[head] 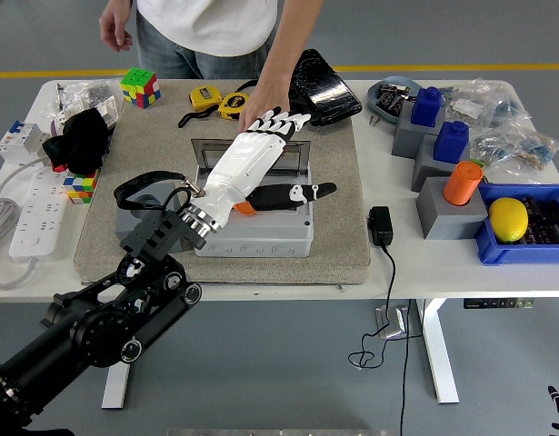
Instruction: Fetch the battery,place it into the box,close the lid of the box
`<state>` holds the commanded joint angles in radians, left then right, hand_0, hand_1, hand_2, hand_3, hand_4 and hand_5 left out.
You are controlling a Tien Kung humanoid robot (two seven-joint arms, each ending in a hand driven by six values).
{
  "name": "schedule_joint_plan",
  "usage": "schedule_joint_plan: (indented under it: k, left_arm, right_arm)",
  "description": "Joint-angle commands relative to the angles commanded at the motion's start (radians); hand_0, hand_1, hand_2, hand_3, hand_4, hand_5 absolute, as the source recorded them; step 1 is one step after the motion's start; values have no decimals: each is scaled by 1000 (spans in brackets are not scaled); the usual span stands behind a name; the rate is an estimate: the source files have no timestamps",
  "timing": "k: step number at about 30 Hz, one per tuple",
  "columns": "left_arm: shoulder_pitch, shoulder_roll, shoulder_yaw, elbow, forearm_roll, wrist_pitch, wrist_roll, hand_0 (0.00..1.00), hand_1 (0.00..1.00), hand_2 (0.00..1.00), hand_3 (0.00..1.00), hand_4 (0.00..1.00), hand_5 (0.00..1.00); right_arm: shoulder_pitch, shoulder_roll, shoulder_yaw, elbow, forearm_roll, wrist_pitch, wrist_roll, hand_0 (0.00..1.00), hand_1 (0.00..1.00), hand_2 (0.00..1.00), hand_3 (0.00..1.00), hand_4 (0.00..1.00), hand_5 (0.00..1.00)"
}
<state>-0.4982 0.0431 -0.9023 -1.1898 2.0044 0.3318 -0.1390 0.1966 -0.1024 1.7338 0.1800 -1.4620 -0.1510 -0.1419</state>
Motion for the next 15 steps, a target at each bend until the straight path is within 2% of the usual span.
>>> schedule_joint_plan:
  k: [10, 15]
  left_arm:
    - [35, 19, -109, -52, 7, -35, 27, 998, 998, 998, 998, 998, 998]
    - [38, 42, -141, -64, 43, -45, 57, 998, 998, 998, 998, 998, 998]
  right_arm:
    - [-3, 2, 8, 0, 1, -1, 2, 846, 802, 768, 801, 998, 998]
    - [-1, 3, 8, 0, 3, -1, 2, 846, 802, 767, 801, 998, 998]
